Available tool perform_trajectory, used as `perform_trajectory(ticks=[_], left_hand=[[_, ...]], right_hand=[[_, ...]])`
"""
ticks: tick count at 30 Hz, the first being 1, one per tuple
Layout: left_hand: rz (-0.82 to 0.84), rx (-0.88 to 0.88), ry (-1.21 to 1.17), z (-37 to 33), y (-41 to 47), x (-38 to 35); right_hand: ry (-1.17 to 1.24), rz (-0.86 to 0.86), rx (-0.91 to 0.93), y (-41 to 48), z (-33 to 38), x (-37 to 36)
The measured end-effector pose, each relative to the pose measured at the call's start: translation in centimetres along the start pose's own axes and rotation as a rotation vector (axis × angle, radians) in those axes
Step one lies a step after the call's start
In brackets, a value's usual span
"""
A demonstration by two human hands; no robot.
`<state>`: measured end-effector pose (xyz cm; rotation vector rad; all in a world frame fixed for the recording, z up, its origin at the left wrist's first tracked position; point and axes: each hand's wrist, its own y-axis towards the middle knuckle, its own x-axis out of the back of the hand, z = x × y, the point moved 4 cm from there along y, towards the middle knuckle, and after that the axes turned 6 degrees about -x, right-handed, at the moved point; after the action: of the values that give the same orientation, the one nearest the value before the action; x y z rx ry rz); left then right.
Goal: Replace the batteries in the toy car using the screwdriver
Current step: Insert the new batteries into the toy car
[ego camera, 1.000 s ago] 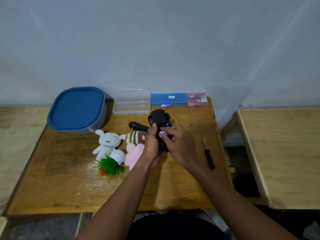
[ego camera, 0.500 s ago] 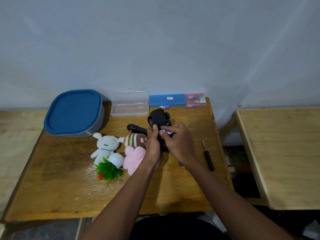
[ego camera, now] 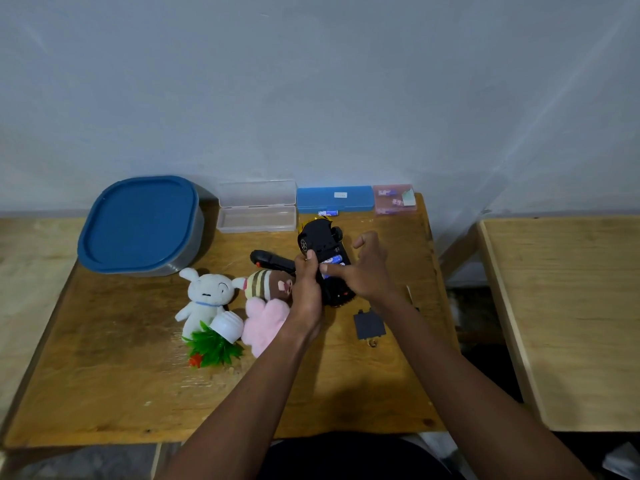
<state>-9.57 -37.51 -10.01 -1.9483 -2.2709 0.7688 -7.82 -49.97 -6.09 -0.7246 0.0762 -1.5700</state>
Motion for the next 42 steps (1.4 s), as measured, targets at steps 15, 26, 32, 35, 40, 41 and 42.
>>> perform_trajectory(ticks=[15,26,32,35,40,41,42], left_hand=[[-0.117,0.243,-0.157,-1.4,4.9,1.9],[-0.123,0.263,-0.211,-2.1,7.0,3.8],[-0.11,0.248,-0.16,-2.5,7.0,4.4],[-0.089,0.247,-0.156,-2.6,7.0,4.5],[-0.031,0.224,-0.103,-3.1,6.0,4.4],[-0.021,0.223,-0.098,-3.1,5.8,4.3],[-0.015,0.221,-0.091,-3.1,5.6,4.2]], right_hand=[[-0.139,-0.146,0.179,9.6,1.5,-1.1],[-0.954,-0.212,0.626,14.3,1.9,-4.6],[-1.026,-0.204,0.65,14.5,1.7,-5.5],[-1.032,-0.168,0.614,14.6,2.1,-5.6],[-0.983,-0.102,0.571,14.1,2.3,-5.5],[-0.974,-0.091,0.569,13.7,2.2,-5.4],[-0.965,-0.077,0.566,13.3,2.0,-5.2]])
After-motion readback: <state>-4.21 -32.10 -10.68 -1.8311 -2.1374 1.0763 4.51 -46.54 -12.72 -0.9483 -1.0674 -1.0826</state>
